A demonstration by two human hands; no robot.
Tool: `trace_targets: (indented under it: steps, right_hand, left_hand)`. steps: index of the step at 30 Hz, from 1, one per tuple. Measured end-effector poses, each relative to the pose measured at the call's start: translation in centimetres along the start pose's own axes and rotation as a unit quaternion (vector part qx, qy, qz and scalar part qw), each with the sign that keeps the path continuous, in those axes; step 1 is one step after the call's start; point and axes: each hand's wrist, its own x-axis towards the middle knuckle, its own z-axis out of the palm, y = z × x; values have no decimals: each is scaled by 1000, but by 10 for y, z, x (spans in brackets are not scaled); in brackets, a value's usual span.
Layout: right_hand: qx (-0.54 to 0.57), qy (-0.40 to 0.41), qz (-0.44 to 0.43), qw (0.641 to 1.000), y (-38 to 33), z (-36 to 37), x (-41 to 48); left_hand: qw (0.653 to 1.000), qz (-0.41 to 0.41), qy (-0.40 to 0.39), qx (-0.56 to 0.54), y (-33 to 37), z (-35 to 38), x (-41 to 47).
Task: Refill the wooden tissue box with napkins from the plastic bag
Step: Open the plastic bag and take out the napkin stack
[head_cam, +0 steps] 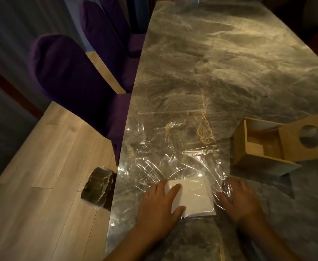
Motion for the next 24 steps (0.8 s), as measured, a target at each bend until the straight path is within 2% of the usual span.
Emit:
trace_targets:
  steps: [3, 6, 10, 14, 18, 22, 24]
  right_hand:
    - [118, -1, 59, 991, 1, -1, -2]
    - [136, -19, 94, 986, 0, -3, -1]
    - [89, -55, 137, 985, -4, -3, -3]
    - [92, -56, 127, 986, -1, 6, -1]
    - [157, -6, 100, 983, 8, 10, -2]
    - [206, -13, 104, 973, 18, 14, -4]
    - [248, -28, 115, 962, 20, 16, -7]
  left_hand:
    - [997, -29, 50, -43, -5, 3, -3]
    - [987, -75, 132, -52, -11, 2, -10]
    - [976, -171, 127, -35, -24, 9, -18]
    - [962, -234, 125, -58, -33, 5, -21]
    - [938, -280, 110, -174, -45, 6, -21]
    - [937, -301, 47, -169, -43, 3, -22]
    - [938, -293, 46, -179, -43, 1, -22]
